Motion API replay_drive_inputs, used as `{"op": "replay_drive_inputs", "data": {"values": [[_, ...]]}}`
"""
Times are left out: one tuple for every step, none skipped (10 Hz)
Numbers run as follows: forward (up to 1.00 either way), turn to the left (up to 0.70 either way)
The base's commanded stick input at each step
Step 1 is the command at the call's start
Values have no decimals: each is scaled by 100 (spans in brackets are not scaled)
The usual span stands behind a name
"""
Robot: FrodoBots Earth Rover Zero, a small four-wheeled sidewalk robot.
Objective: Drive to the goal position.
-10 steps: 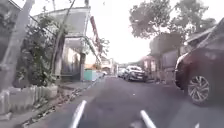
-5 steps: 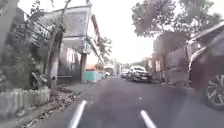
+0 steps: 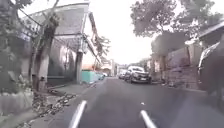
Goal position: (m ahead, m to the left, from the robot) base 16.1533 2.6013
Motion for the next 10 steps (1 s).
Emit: {"op": "replay_drive_inputs", "data": {"values": [[85,0],[85,-12],[85,-34],[85,-20],[85,0],[85,0],[85,0],[85,0],[85,0],[85,-23]]}}
